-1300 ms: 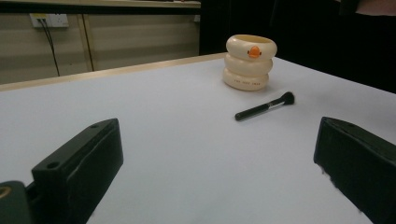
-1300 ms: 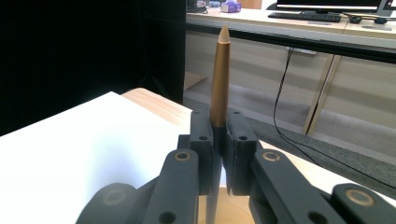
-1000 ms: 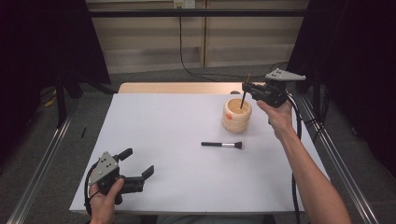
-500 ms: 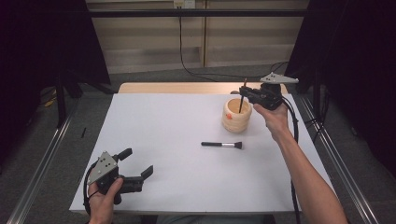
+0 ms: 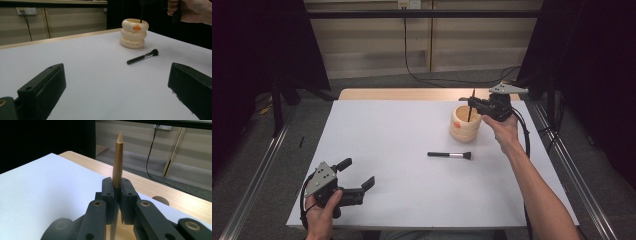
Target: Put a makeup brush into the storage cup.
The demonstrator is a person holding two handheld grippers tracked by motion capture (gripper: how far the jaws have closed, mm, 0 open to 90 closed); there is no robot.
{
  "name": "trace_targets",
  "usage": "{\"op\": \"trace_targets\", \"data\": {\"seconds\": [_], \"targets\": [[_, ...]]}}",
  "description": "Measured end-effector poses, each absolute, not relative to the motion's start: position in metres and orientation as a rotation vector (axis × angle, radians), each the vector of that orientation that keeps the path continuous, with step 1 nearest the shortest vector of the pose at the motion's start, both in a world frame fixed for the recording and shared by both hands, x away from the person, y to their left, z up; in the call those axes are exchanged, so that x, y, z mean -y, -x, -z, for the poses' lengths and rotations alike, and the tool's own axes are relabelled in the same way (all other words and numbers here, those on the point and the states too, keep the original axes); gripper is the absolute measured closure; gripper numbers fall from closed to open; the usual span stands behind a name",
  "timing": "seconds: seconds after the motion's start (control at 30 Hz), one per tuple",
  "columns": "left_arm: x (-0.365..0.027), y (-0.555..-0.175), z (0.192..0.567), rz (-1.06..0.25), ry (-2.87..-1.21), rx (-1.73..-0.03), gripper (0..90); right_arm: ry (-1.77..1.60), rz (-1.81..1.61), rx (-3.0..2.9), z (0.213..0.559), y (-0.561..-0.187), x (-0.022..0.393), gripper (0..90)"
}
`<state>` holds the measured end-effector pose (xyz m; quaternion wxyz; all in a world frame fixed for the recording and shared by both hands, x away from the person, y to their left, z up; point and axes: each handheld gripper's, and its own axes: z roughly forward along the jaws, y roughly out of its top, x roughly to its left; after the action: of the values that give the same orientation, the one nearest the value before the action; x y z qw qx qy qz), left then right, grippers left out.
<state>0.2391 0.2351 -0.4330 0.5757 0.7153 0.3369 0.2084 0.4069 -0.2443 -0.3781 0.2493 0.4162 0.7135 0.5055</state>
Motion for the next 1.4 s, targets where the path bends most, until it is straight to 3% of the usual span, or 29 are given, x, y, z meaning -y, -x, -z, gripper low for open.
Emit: {"op": "trace_targets", "data": {"seconds": [1.17, 1.4], "targets": [[-0.238, -0.242, 0.435, -0.509, -1.692, -0.8, 1.5, -1.201, -1.395, -1.951, 0.401, -0.408, 0.247, 82.2], [-0.238, -0.242, 0.435, -0.51, -1.693, -0.797, 1.5, -1.196, -1.403, -1.943, 0.401, -0.408, 0.248, 57.8]]}}
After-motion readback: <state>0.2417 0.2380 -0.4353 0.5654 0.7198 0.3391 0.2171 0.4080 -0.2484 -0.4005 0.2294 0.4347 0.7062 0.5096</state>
